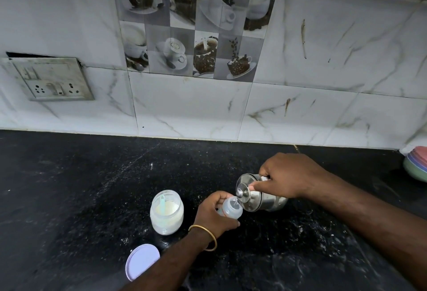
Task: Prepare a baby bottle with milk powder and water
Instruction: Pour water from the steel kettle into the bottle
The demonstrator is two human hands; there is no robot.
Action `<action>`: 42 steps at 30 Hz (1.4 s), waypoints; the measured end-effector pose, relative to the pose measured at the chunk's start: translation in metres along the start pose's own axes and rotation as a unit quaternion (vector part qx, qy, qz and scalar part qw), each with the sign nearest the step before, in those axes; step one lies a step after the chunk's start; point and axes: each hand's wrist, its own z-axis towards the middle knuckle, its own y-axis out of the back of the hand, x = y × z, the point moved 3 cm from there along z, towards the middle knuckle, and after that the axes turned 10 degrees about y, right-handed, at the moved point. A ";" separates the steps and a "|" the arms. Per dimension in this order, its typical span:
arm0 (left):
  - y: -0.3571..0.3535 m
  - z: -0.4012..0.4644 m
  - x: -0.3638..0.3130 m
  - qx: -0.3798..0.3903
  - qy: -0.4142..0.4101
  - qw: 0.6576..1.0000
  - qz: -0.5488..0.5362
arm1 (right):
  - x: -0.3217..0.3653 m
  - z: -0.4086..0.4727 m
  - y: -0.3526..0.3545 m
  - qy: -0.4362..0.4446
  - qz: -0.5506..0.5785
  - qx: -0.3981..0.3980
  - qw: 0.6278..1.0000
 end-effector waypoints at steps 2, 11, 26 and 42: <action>0.000 0.000 0.000 0.000 -0.001 1.000 0.001 | 0.001 0.001 0.000 0.002 -0.004 0.001 1.000; -0.001 -0.001 0.005 0.006 0.004 1.000 0.002 | 0.006 0.004 0.000 0.011 -0.017 -0.004 1.000; -0.003 0.002 0.011 0.007 0.013 1.000 -0.011 | 0.015 0.008 0.004 0.023 -0.048 -0.006 0.999; -0.002 0.001 0.009 0.008 0.020 1.000 -0.014 | 0.024 0.007 0.008 0.033 -0.053 -0.023 0.998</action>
